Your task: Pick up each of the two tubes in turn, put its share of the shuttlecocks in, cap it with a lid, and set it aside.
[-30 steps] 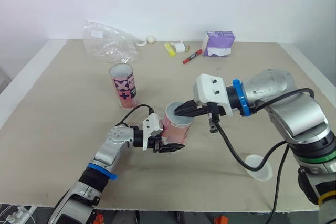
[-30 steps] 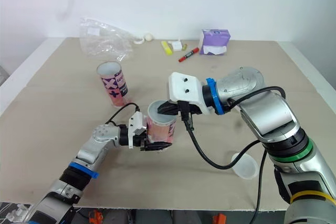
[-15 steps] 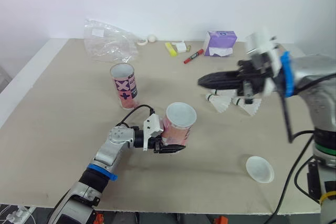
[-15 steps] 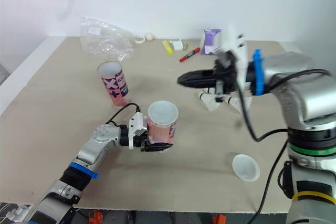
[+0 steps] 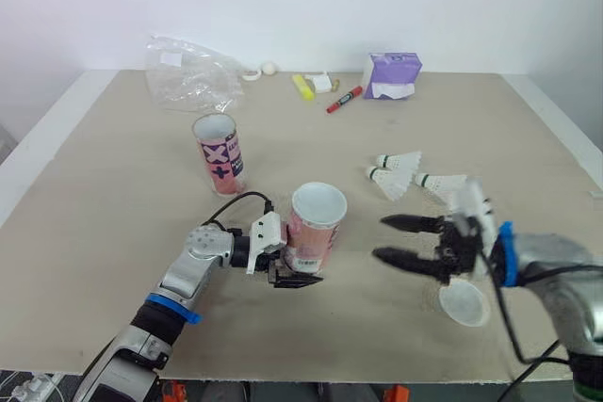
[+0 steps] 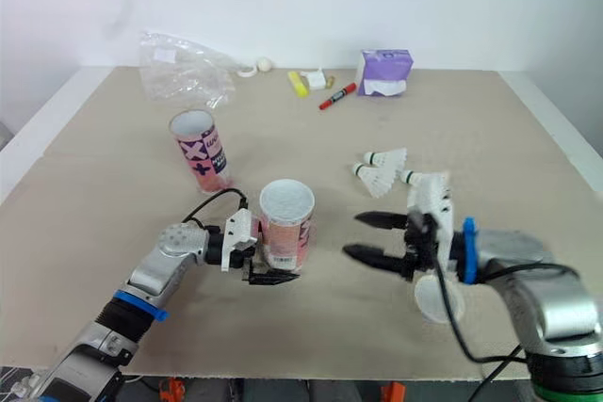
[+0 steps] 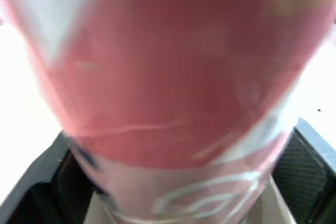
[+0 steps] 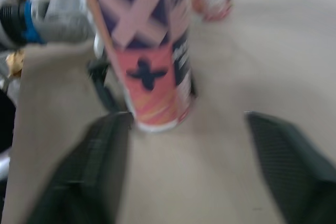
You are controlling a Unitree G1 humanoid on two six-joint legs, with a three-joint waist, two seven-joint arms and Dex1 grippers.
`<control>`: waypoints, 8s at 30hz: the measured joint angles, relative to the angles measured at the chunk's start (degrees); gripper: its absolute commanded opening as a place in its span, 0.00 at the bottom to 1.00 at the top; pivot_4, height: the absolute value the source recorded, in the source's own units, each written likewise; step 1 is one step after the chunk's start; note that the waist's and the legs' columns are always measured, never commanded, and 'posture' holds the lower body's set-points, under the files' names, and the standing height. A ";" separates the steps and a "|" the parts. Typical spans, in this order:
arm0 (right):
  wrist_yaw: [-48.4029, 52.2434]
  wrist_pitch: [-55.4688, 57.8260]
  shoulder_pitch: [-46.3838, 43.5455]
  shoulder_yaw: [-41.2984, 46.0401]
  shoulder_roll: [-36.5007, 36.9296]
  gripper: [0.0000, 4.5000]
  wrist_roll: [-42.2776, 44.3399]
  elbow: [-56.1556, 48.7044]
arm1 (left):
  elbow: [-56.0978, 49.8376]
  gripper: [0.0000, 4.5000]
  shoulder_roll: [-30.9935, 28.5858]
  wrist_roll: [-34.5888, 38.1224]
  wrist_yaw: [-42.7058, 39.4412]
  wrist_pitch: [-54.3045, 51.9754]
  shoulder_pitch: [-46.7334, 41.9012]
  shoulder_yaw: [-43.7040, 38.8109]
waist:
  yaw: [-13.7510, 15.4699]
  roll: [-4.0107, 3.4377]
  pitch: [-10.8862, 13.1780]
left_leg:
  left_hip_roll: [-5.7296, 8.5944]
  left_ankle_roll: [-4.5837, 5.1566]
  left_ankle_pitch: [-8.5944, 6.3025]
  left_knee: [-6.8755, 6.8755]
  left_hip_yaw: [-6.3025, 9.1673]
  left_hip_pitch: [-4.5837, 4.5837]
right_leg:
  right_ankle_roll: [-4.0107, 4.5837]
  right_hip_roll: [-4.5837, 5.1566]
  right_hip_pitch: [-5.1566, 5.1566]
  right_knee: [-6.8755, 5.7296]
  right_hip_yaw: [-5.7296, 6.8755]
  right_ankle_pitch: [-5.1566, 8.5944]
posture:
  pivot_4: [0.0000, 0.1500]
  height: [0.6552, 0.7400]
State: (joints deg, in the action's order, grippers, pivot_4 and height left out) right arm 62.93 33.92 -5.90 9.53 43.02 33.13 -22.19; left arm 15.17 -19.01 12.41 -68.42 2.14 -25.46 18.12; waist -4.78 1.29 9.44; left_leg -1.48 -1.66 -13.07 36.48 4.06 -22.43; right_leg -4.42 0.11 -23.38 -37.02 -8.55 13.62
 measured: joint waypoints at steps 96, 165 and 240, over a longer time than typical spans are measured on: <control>-14.45 -15.81 -1.06 -7.94 -15.16 0.55 -8.02 2.20 | -22.92 1.00 -10.85 11.78 0.00 -10.12 12.00 -8.98 | 0.78 0.10 0.78 | -0.03 -0.22 -0.13 0.05 0.09 -0.13 | -0.05 0.06 -0.01 -0.06 0.10 0.09 | 1.00 1.00; -49.49 -8.53 28.50 32.05 -17.78 0.99 -0.53 -0.61 | -22.58 1.00 -6.45 12.26 1.71 -11.03 8.63 -6.60 | 0.40 -0.33 0.61 | 0.02 -0.14 -0.07 0.04 -0.10 0.04 | 0.15 0.05 0.04 -0.06 -0.20 0.15 | 1.00 1.00; 0.29 -28.25 -5.31 -4.51 -5.86 0.99 -7.51 21.04 | 22.76 1.00 -0.11 -2.25 32.92 -3.13 -13.82 -19.95 | 0.58 0.10 0.84 | 0.10 -0.39 -0.04 0.14 0.01 -0.08 | -0.28 0.06 0.05 -0.04 -0.11 -0.12 | 1.00 1.00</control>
State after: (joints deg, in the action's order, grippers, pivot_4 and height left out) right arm 63.23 5.67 -11.20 5.02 37.16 25.61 -1.15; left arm 37.93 -19.12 10.16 -35.51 -0.99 -39.28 -1.83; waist -4.20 1.40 10.28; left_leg -1.38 -2.05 -13.10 36.62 4.07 -22.52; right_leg -4.69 0.16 -23.33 -37.06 -8.66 13.50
